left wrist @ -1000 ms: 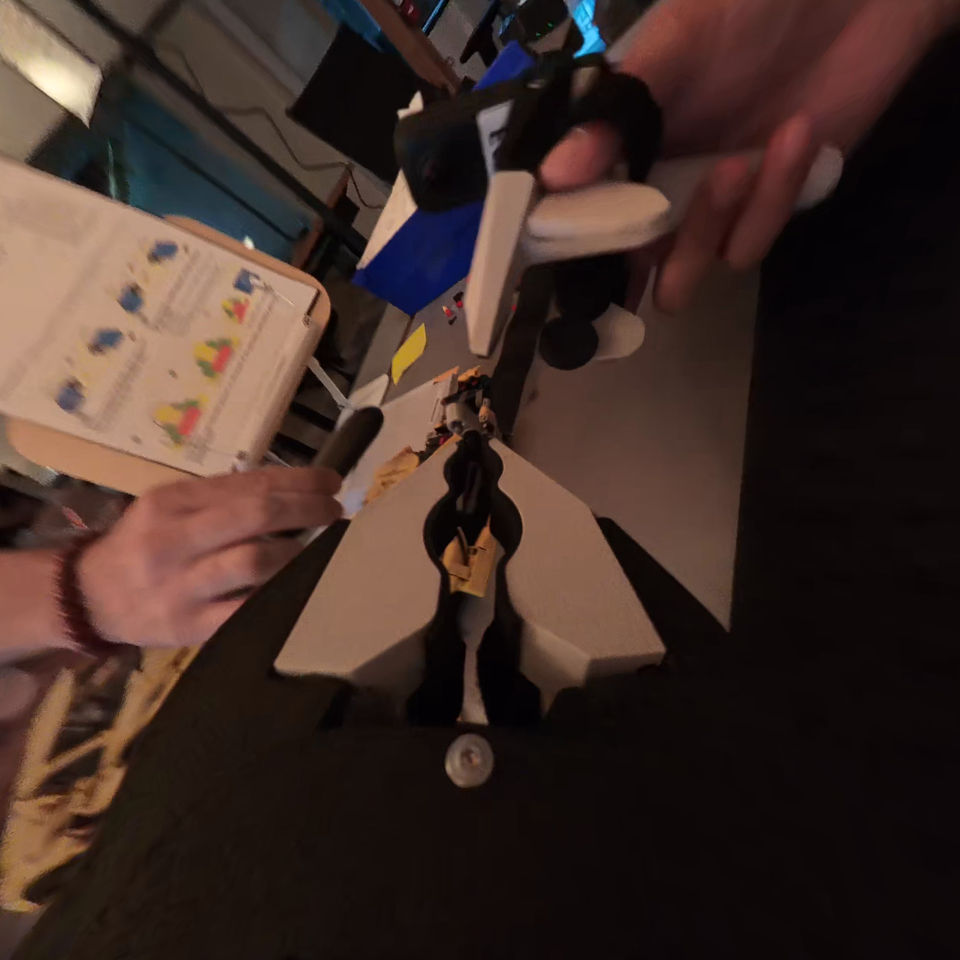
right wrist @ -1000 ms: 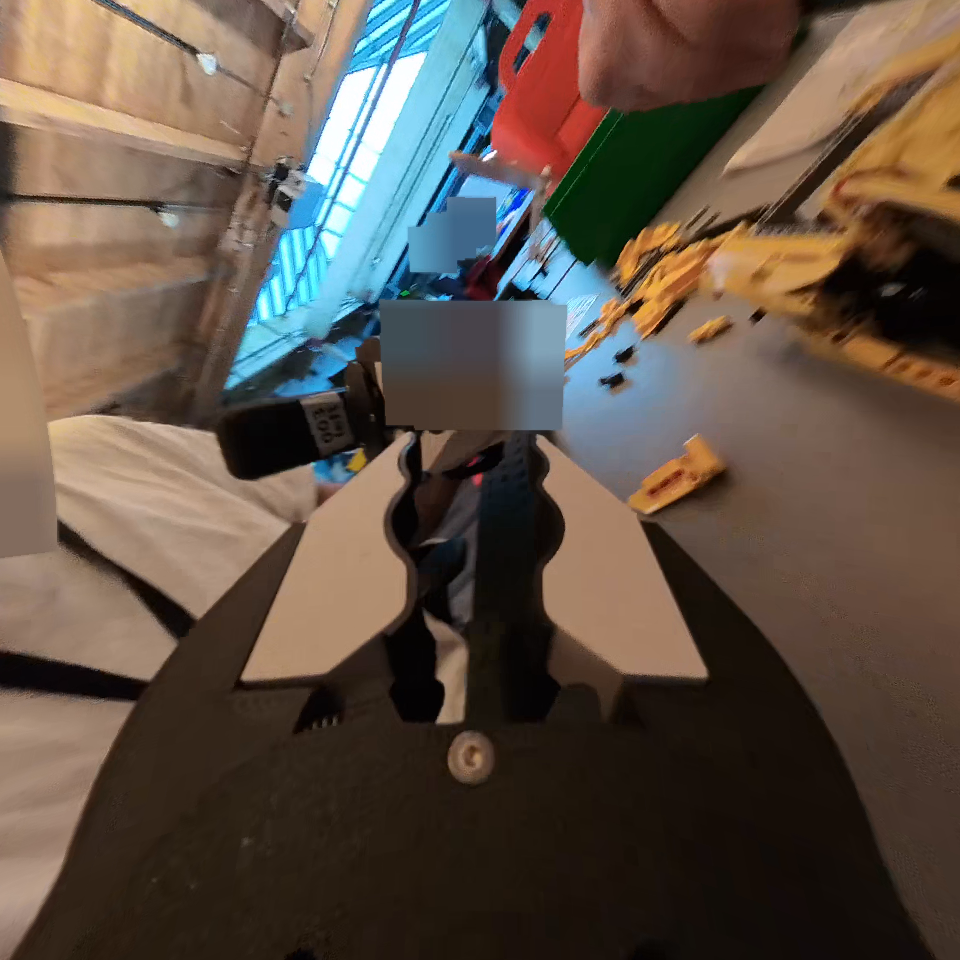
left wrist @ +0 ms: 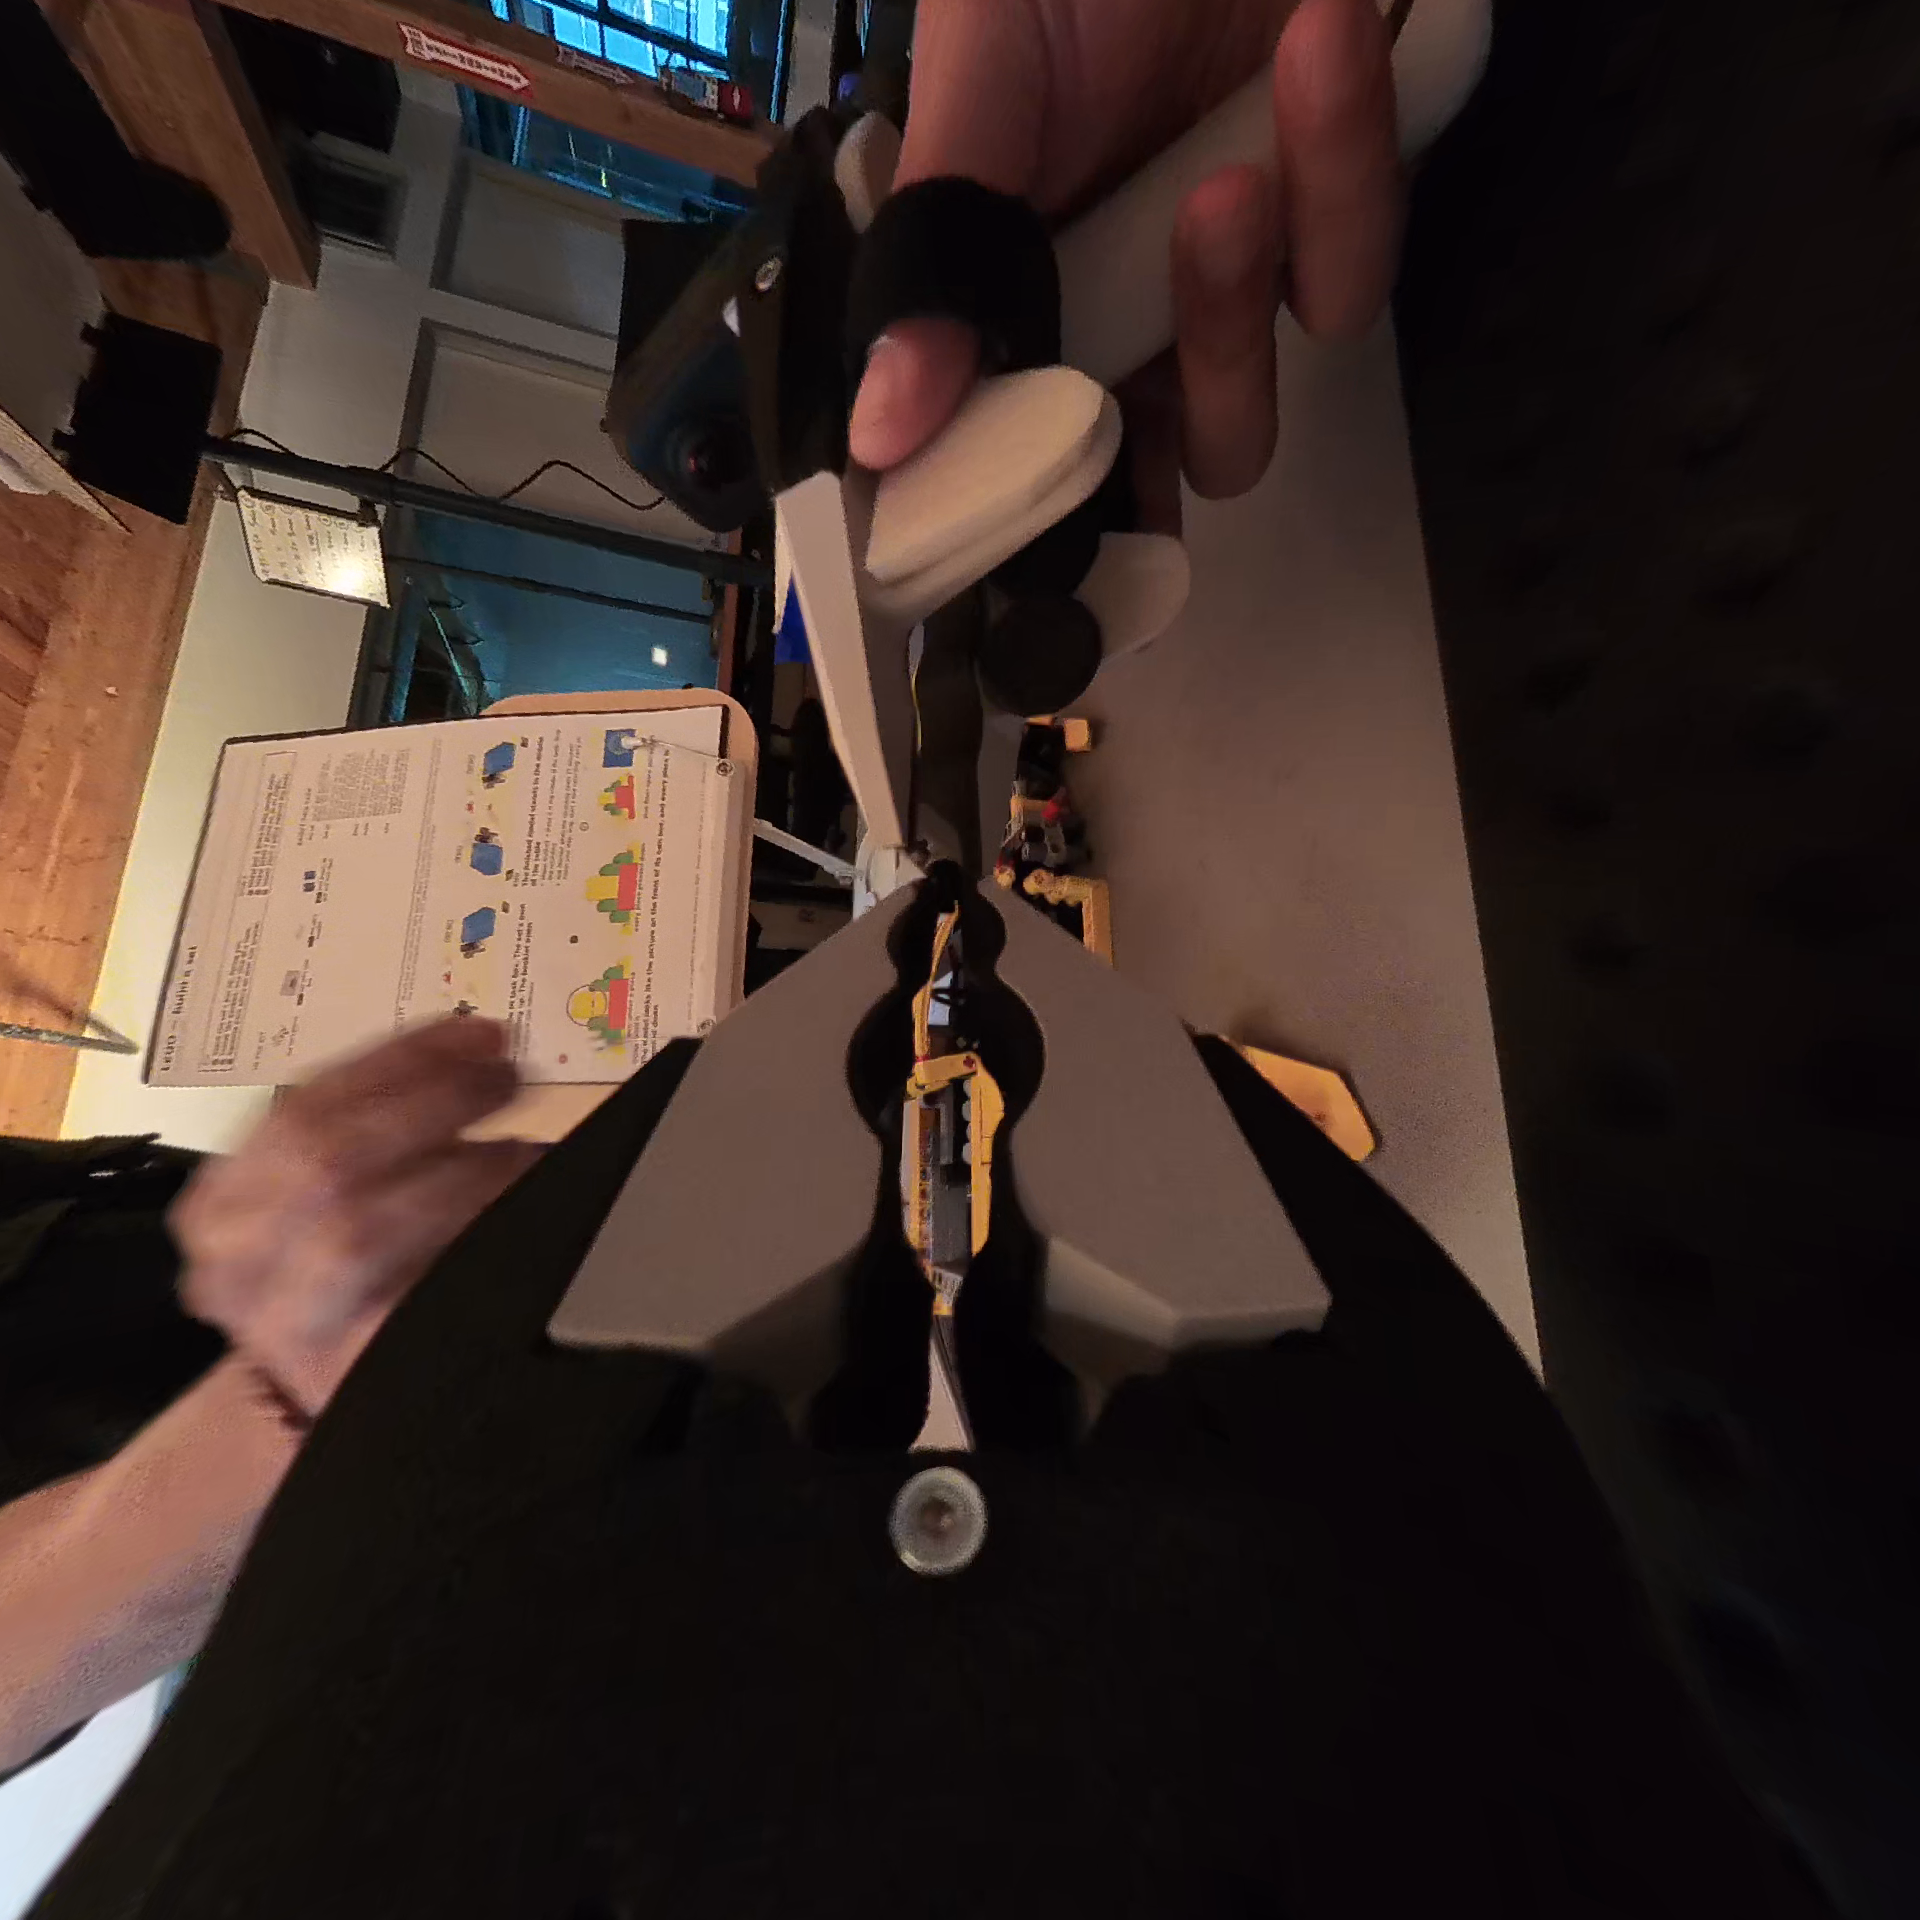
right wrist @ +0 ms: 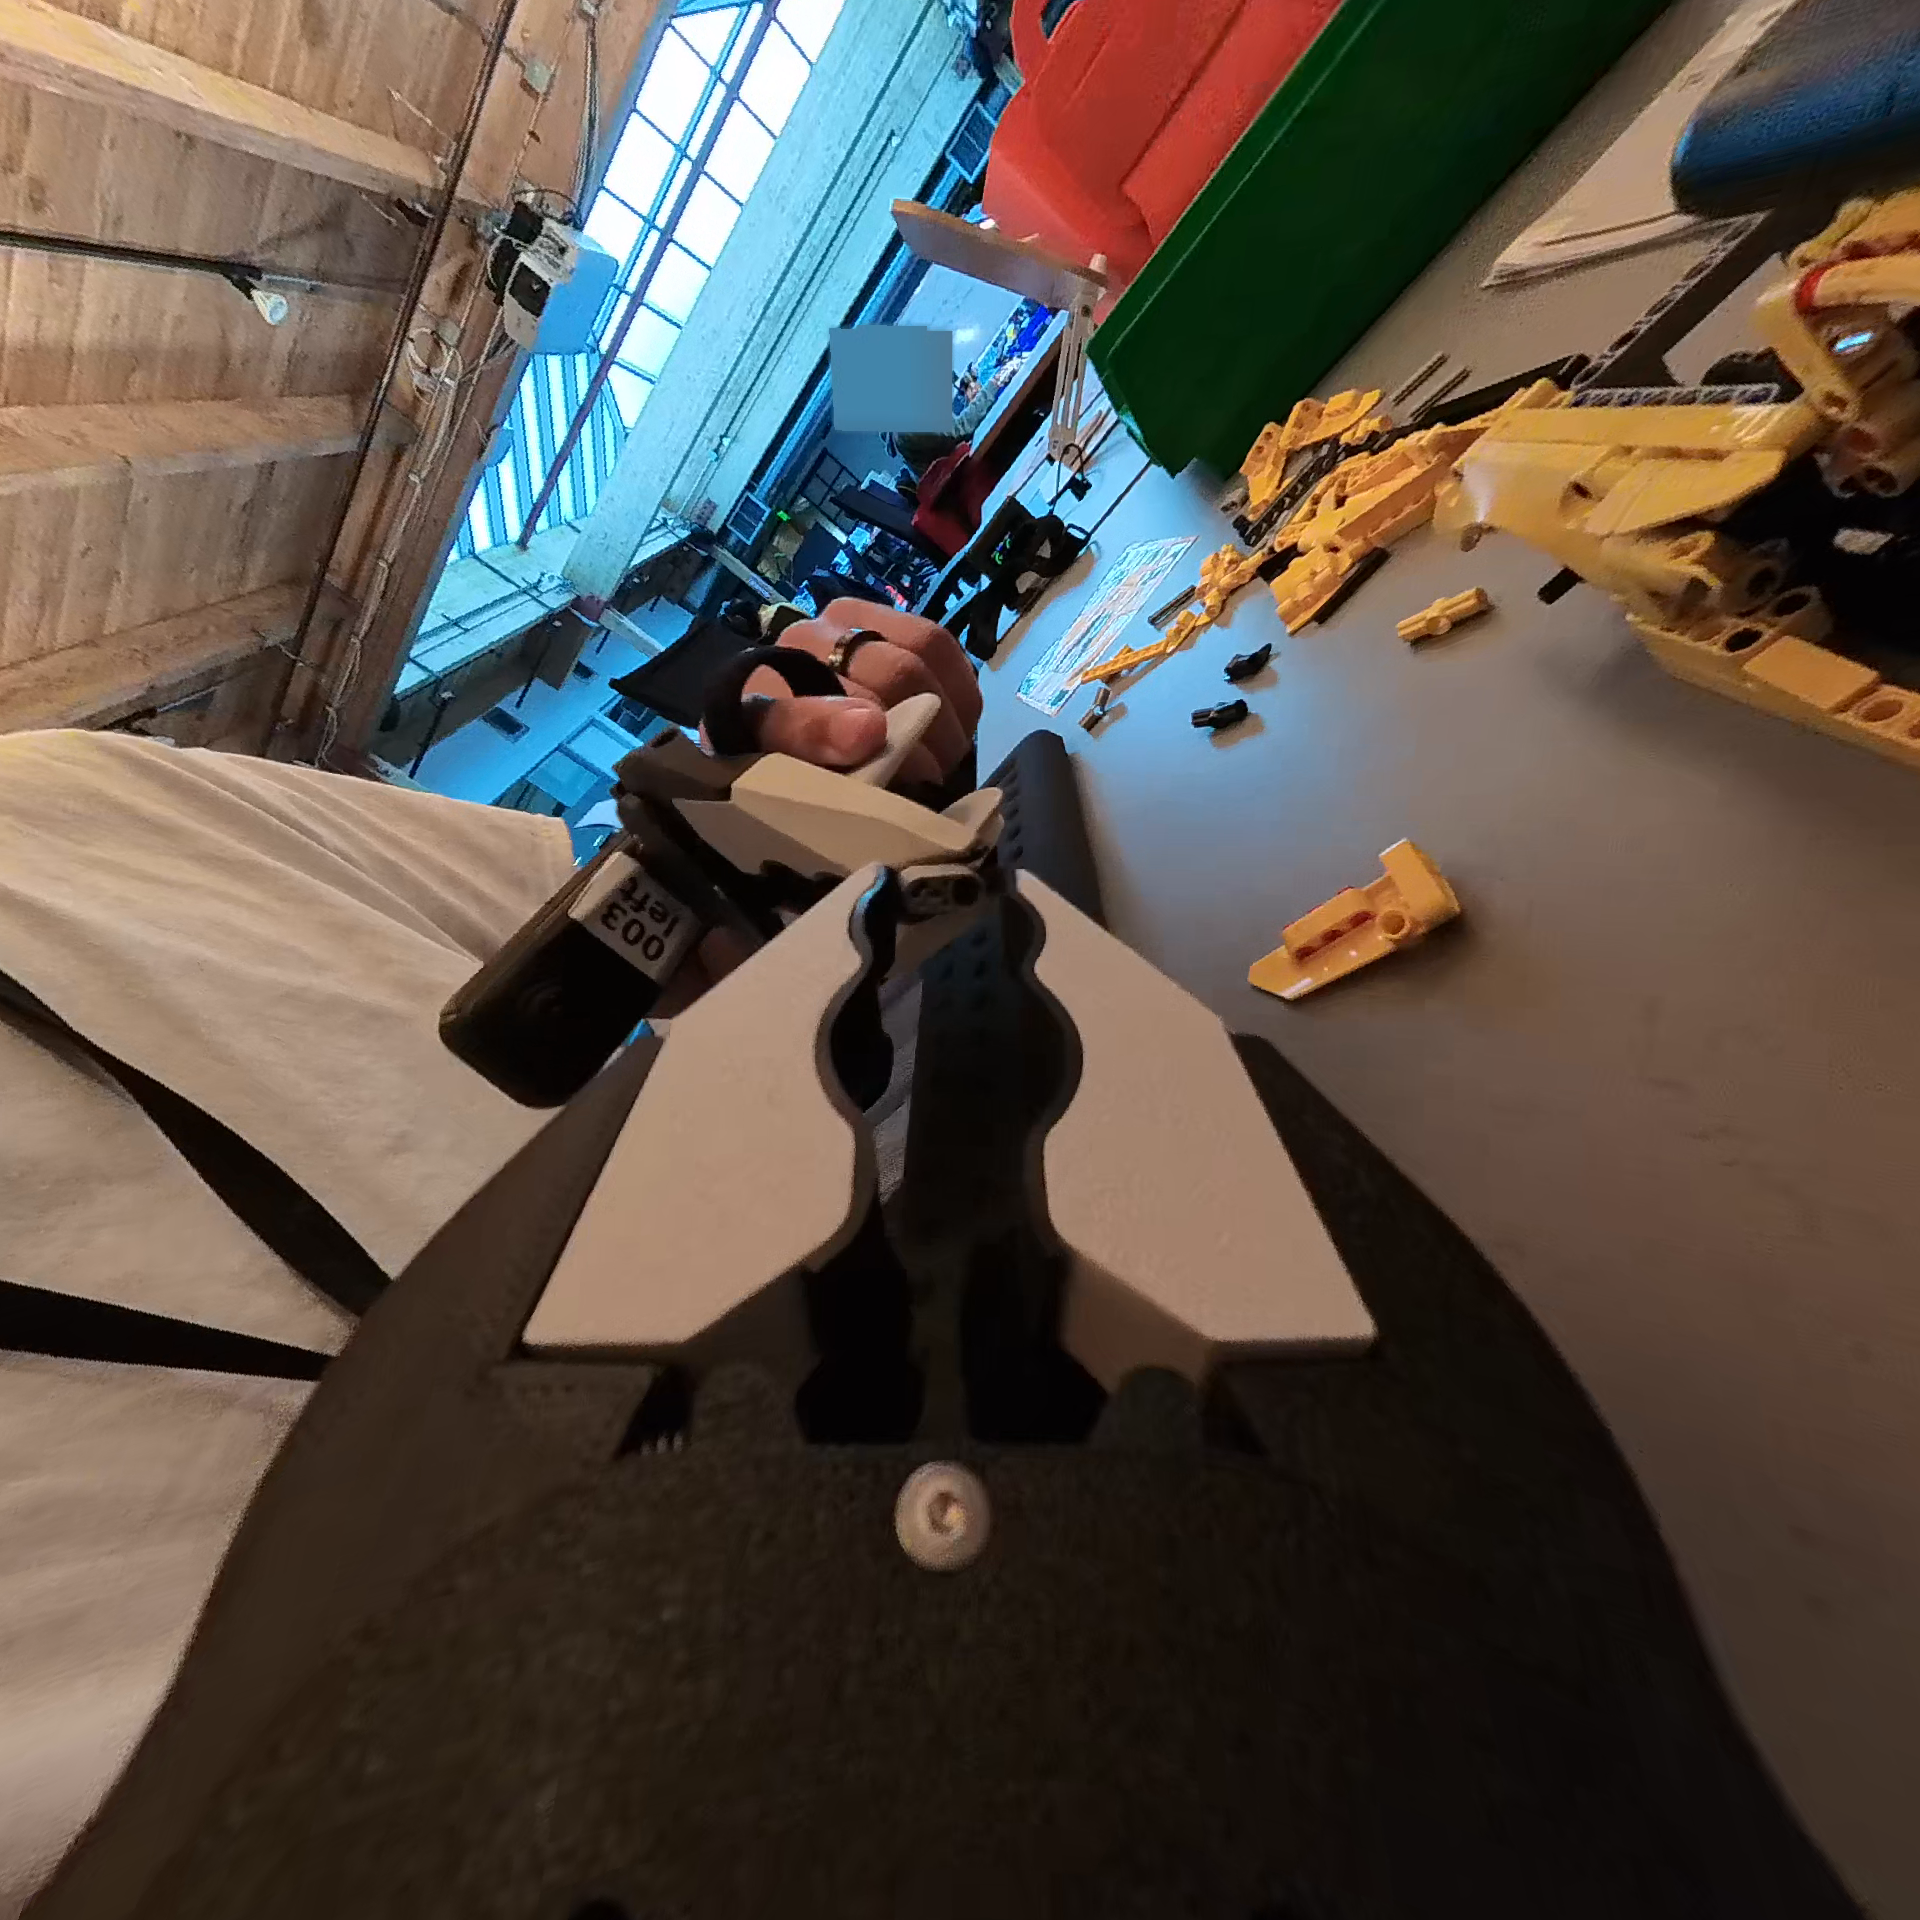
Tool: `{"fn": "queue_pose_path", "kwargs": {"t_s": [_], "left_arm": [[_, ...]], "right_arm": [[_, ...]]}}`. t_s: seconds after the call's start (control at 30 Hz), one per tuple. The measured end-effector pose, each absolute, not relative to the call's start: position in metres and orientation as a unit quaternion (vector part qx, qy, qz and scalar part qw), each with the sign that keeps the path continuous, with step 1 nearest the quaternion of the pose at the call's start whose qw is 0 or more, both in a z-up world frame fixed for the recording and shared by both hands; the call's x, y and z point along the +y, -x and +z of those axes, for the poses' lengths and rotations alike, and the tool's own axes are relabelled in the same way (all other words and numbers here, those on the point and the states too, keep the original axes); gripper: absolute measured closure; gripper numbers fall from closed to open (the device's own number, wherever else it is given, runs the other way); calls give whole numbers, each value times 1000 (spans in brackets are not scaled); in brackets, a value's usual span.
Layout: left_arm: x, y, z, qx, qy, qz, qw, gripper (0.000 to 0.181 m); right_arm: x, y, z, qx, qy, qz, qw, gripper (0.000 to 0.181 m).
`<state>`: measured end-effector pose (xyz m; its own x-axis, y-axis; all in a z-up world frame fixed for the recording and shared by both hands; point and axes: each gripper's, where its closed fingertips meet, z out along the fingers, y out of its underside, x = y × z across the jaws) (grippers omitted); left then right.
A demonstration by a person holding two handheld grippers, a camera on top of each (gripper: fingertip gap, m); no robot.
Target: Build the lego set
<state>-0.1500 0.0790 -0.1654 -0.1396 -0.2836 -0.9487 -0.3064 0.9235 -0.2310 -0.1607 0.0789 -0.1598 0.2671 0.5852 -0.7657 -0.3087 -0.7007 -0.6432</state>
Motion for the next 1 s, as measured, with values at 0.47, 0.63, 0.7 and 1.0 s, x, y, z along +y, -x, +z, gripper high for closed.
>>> {"fn": "queue_pose_path", "kwargs": {"t_s": [0.47, 0.63, 0.7, 1.0], "left_arm": [[77, 152, -180, 744, 333, -126, 565, 176], [77, 153, -167, 724, 374, -200, 544, 177], [79, 152, -162, 727, 348, -167, 568, 178], [83, 148, -162, 726, 163, 66, 665, 178]], "right_arm": [[77, 163, -171, -176, 758, 465, 423, 167], [77, 164, -159, -205, 743, 424, 476, 167], [78, 163, -154, -210, 734, 416, 494, 167], [70, 167, -157, -73, 726, 599, 331, 154]]}}
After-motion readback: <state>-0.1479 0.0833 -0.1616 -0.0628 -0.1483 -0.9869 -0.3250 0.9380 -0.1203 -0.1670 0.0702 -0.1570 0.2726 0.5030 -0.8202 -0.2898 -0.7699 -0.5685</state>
